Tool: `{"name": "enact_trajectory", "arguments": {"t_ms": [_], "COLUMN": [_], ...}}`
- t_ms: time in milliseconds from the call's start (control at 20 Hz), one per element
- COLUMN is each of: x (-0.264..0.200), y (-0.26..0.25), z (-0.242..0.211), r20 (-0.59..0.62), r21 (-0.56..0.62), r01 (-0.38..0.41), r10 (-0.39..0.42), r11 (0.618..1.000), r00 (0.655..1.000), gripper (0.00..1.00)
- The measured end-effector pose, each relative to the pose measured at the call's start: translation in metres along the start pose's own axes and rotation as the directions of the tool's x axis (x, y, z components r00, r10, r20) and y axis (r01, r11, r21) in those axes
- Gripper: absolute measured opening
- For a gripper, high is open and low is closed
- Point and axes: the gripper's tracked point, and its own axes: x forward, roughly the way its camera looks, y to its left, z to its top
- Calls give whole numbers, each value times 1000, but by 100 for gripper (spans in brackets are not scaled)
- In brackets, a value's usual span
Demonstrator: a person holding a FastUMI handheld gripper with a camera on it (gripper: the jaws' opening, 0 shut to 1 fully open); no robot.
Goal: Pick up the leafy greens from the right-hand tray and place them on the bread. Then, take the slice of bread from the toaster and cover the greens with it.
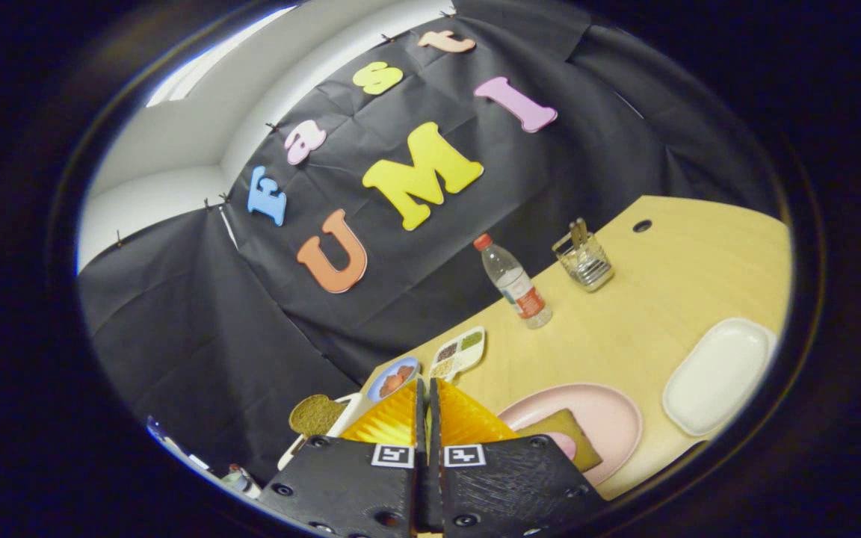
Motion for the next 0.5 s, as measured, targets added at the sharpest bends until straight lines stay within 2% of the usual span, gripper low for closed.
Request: {"name": "enact_trajectory", "arguments": {"t_ms": [100, 250, 500], "x": [9, 19, 14], "y": [-2, -19, -66], "z": [-10, -28, -30], "r20": [-14, -49, -46], "r21": [92, 153, 118], "r01": [-16, 7, 118], "r10": [17, 0, -113], "r11": [996, 988, 986], "r00": [1000, 999, 993], "gripper": [0, 0, 0]}}
